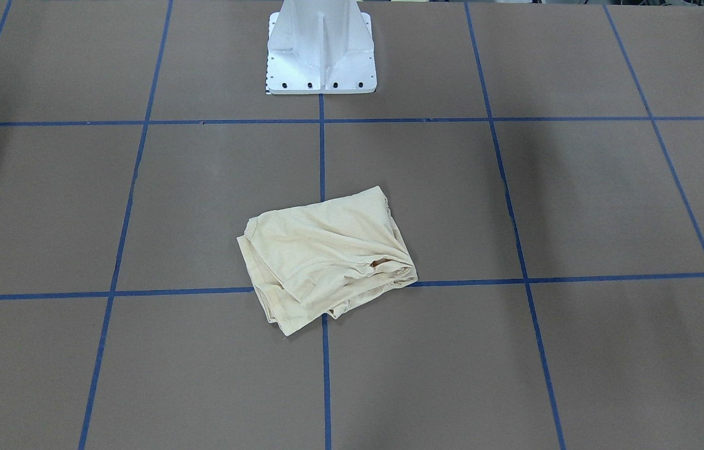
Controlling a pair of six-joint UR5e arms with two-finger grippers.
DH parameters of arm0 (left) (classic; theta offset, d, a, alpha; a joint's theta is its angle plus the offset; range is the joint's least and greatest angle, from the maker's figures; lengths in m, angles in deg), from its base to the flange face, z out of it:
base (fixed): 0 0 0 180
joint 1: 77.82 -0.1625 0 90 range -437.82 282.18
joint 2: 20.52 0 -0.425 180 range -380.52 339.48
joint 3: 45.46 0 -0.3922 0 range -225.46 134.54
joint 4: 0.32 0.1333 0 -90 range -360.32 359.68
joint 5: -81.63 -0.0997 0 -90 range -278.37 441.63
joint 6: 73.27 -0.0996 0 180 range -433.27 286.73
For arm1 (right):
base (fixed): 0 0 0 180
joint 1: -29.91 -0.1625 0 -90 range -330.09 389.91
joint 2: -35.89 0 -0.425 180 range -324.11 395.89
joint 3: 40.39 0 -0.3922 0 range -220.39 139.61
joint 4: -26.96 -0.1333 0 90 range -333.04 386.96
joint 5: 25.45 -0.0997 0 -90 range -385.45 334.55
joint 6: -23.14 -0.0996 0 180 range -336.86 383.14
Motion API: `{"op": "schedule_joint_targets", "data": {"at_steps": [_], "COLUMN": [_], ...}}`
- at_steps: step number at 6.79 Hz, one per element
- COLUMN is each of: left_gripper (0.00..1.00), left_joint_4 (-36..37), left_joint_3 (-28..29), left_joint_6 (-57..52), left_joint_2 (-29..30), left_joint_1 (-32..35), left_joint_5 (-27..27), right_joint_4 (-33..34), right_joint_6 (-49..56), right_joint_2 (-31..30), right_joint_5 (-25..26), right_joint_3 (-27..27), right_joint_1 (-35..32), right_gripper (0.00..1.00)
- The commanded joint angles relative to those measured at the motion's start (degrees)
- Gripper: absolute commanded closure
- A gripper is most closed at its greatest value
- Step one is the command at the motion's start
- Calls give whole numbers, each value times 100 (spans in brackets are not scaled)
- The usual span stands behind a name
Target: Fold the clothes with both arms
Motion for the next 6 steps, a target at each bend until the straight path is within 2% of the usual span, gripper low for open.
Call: {"op": "schedule_joint_targets", "data": {"at_steps": [1, 6], "left_gripper": [0, 0], "left_joint_4": [0, -9], "left_joint_3": [-8, -8], "left_joint_6": [0, 0], "left_joint_2": [6, 6], "left_joint_1": [3, 3], "left_joint_5": [8, 8], "right_joint_4": [-2, -63], "right_joint_6": [9, 9], "right_joint_2": [0, 9], "right_joint_5": [3, 3], "right_joint_3": [79, 54], "right_joint_1": [3, 3], "right_gripper": [0, 0]}}
